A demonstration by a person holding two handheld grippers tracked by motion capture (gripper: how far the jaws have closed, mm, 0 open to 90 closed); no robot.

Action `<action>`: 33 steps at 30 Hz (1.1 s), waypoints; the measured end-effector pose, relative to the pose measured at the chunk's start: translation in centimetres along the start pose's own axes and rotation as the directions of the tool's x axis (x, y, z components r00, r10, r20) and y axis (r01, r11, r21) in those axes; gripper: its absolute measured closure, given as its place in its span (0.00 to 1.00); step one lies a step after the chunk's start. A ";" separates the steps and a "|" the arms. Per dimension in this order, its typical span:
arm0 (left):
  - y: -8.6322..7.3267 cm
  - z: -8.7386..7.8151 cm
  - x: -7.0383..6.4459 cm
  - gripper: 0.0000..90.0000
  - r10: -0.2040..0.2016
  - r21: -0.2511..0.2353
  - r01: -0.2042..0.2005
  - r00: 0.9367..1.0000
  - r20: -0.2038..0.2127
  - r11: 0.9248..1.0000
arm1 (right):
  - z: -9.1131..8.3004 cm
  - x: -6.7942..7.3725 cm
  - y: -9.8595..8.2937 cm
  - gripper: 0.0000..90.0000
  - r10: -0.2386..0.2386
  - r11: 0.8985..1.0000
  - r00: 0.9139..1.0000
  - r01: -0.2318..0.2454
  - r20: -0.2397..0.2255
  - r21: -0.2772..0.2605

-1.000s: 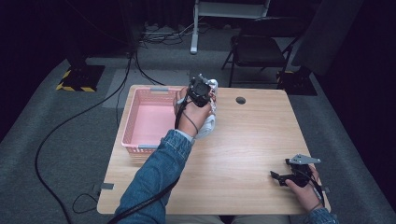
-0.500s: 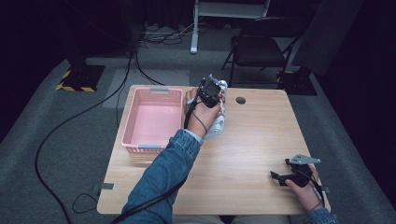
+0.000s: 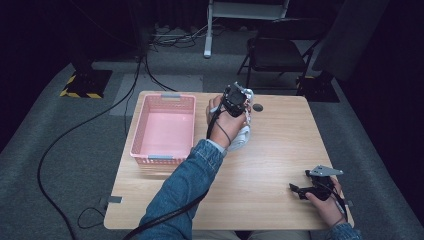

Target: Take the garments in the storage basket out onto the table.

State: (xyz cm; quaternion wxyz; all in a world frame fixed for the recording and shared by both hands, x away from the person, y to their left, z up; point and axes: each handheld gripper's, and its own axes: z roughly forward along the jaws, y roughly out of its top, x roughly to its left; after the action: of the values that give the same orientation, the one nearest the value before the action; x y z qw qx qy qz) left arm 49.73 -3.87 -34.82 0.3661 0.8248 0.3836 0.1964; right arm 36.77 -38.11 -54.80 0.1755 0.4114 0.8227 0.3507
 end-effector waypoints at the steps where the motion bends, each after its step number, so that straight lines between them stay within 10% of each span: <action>1: 0.0 0.1 -0.1 0.94 0.001 0.001 -0.001 1.000 0.002 1.000 | 0.0 0.0 0.0 0.05 -0.001 1.000 1.000 0.001 0.000 0.000; 33: 0.3 4.5 -3.8 0.94 0.021 0.006 -0.021 0.997 0.081 1.000 | 0.0 0.1 0.0 0.05 -0.005 1.000 1.000 0.005 -0.007 0.001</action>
State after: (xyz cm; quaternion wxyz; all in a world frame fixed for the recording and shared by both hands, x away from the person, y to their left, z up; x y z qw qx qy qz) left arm 50.23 -8.97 -37.70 0.3764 0.8372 0.3605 0.1655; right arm 36.73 -38.07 -54.80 0.1731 0.4082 0.8246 0.3513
